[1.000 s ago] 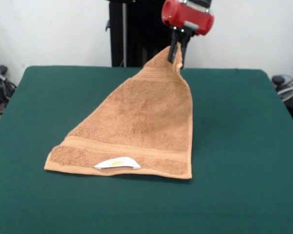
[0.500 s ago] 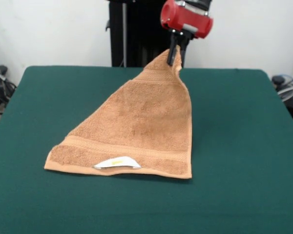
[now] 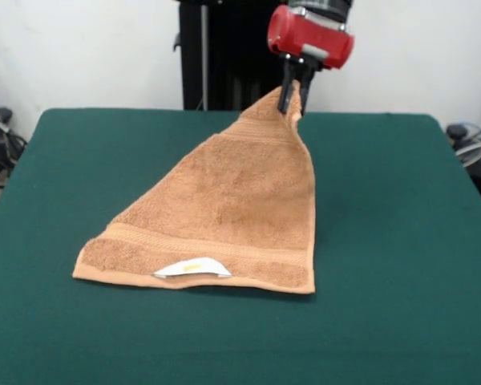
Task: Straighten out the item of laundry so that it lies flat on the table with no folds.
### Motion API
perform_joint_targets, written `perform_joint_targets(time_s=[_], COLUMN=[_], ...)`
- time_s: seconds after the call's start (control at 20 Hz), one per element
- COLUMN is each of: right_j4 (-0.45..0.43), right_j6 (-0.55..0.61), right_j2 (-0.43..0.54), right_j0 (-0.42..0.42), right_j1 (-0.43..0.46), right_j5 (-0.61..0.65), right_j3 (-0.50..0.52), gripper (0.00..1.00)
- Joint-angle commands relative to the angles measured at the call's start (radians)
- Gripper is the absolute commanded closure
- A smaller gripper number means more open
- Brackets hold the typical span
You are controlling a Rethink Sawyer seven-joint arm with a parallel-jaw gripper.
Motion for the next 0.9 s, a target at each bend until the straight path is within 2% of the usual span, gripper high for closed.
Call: perform_joint_targets(time_s=[0.05,0.35,0.6,0.9], right_j4=[0.069,0.068,0.063,0.052], right_j6=[0.348,0.387,0.451,0.471], right_j2=[0.087,0.058,0.062,0.052], right_j0=[0.039,0.039,0.029,0.025], right_j1=[0.073,0.072,0.119,0.155], right_j5=[-0.040,-0.028,-0.073,-0.088], right_j3=[-0.007,-0.006,0.008,0.012], gripper=[1.00,1.00,1.00,1.00])
